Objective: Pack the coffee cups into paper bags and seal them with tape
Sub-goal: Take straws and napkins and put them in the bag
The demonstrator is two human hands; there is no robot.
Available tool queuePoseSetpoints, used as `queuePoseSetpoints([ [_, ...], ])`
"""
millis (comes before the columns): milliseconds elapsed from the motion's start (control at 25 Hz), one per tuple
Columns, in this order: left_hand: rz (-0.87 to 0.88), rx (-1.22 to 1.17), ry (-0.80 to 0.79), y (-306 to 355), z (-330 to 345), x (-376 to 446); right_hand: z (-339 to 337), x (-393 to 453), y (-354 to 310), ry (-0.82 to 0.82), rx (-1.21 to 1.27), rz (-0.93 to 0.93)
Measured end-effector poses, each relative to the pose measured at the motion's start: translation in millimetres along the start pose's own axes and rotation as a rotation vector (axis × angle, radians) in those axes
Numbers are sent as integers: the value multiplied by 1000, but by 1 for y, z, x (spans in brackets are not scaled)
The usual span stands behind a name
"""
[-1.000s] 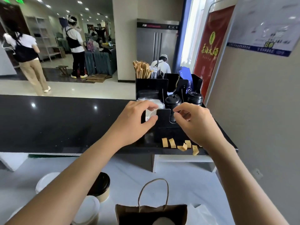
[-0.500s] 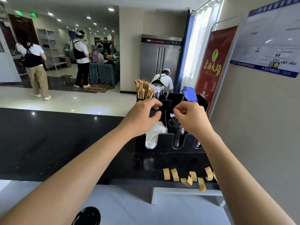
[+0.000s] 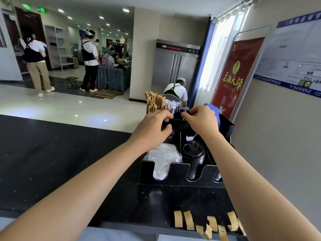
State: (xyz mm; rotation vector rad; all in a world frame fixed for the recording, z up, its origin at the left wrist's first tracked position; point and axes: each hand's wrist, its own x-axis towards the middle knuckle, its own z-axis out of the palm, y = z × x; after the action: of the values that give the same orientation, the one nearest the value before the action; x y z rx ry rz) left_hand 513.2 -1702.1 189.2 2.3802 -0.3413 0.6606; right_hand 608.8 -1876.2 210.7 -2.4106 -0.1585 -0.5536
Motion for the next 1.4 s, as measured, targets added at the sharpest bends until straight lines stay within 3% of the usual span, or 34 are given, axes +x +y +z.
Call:
queuePoseSetpoints([
  [640,15,-46,39,-9,3,8,41,61,-4,-112,15,0],
  [880,20,-51,42,-13,5,8,46,59,0,-81,54,-67],
  [1400,38,-70,105,6,-6,1,-39,25,-37,14,332,-137],
])
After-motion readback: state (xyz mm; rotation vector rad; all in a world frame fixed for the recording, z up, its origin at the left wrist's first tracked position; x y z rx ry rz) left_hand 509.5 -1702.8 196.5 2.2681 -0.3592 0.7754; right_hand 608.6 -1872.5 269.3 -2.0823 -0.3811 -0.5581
